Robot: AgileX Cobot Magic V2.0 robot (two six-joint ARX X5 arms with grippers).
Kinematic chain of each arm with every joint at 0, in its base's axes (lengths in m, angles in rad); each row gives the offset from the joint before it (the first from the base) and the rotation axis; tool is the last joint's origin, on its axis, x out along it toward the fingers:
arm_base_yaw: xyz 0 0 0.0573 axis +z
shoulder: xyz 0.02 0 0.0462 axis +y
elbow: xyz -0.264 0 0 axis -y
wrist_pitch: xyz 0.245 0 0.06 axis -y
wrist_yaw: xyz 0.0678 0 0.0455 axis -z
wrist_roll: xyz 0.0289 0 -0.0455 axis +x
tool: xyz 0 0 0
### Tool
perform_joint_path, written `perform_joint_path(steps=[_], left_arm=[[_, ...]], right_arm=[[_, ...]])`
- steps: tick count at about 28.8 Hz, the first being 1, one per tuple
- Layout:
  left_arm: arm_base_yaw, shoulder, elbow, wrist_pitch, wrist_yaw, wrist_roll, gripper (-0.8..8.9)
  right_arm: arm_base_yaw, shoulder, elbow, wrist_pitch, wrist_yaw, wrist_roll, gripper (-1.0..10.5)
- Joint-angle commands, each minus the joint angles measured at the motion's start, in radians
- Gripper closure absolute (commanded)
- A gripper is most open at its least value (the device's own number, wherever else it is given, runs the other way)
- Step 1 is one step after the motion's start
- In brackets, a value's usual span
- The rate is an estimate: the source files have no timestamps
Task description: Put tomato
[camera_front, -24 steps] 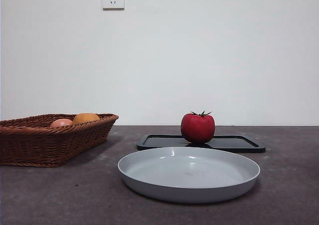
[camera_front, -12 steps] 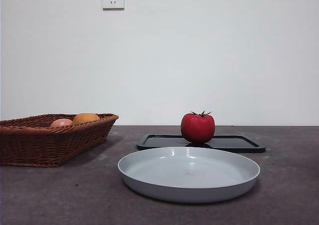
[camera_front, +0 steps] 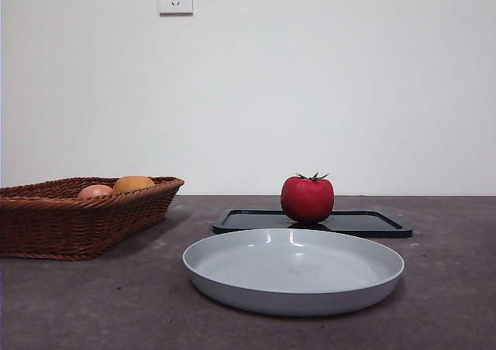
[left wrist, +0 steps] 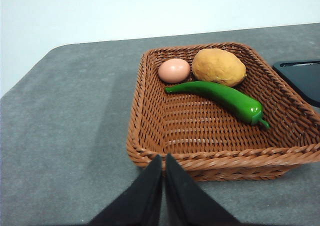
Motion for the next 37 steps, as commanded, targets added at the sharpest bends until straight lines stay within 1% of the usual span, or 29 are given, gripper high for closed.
perform_joint_path(steps=[1,3,5,6,7,10,15,19,26,27,33,37], left_arm=[[0.002,-0.001,-0.021,-0.009,-0.002,-0.004,8.05],[0.002,-0.001,-0.021,-0.009,-0.002,-0.004,8.05],[0.002,-0.001,-0.021,-0.009,-0.002,-0.004,8.05],[0.002,-0.001,-0.021,-0.009,-0.002,-0.004,8.05],[0.002,-0.001,-0.021,-0.009,-0.002,-0.004,8.05],[0.002,-0.001,-0.021,-0.009,-0.002,-0.004,8.05],[0.002,-0.001,-0.021,-0.009,-0.002,-0.004,8.05],[0.002,-0.001,-0.021,-0.009,-0.002,-0.004,8.05],[0.002,-0.001,-0.021,-0.009,-0.002,-0.004,8.05],[0.002,-0.001,-0.021,-0.009,-0.002,-0.004,8.05],[0.002,-0.001,-0.021,-0.009,-0.002,-0.004,8.05],[0.002,-0.001,-0.021,-0.009,-0.002,-0.004,8.05]], right_arm=[[-0.116,-0.062,-0.08,0.124,0.002,-0.011,9.4],[-0.217,-0.146,-0.215,0.282,0.002,-0.011,9.4],[-0.288,-0.225,-0.353,0.434,0.004,-0.011,9.4],[-0.31,-0.263,-0.413,0.491,0.009,-0.011,9.4],[-0.321,-0.284,-0.447,0.518,0.011,-0.011,9.4],[-0.344,-0.351,-0.549,0.589,0.053,-0.011,9.4],[-0.368,-0.452,-0.68,0.599,0.138,-0.007,9.4],[-0.377,-0.505,-0.755,0.599,0.16,-0.002,9.4],[-0.381,-0.543,-0.843,0.594,0.159,0.044,9.4],[-0.381,-0.543,-0.845,0.573,0.159,0.051,9.4],[-0.381,-0.543,-0.845,0.513,0.159,0.058,9.4],[-0.381,-0.543,-0.845,0.52,0.159,0.063,9.4]])
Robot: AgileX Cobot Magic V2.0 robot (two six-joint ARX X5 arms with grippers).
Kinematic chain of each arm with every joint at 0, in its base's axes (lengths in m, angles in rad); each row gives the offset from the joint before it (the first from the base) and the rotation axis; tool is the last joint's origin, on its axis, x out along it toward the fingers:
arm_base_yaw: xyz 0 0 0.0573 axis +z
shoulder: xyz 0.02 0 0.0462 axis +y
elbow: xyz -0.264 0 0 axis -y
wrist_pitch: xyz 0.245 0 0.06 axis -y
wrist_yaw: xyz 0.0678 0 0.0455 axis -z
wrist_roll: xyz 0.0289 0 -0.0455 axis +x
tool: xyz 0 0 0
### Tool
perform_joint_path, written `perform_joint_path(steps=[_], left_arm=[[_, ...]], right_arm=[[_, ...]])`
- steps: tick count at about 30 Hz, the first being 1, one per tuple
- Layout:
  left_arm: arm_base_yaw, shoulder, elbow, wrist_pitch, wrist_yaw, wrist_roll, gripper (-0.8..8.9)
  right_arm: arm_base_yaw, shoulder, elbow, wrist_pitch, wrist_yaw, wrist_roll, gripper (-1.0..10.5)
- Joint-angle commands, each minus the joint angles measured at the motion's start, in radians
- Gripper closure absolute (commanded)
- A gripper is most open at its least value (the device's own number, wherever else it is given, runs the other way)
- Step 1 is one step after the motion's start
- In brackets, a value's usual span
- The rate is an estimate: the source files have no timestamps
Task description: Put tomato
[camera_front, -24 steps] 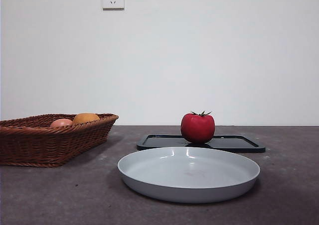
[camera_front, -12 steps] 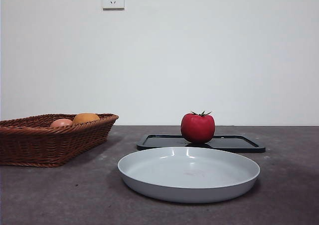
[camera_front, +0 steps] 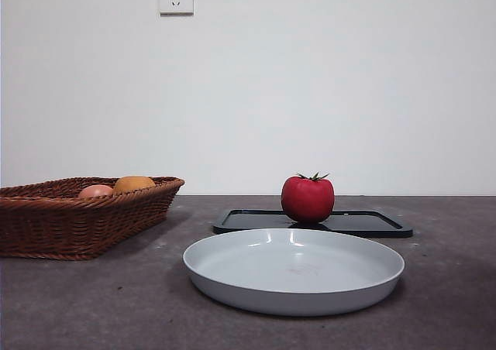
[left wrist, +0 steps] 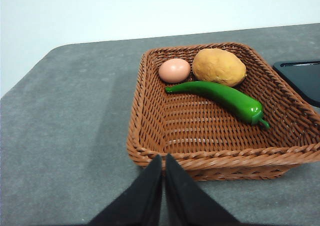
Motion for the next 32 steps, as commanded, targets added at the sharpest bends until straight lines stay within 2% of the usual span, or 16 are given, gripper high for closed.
perform_joint_path(steps=[1,32], left_arm=[[0.002,-0.001,-0.021,-0.008,-0.002,-0.003,8.05],[0.002,-0.001,-0.02,-0.008,-0.002,-0.003,8.05]], right_arm=[[-0.002,-0.003,-0.005,0.0,0.0,0.016,9.4],[-0.002,-0.003,-0.005,0.014,0.001,0.016,9.4]])
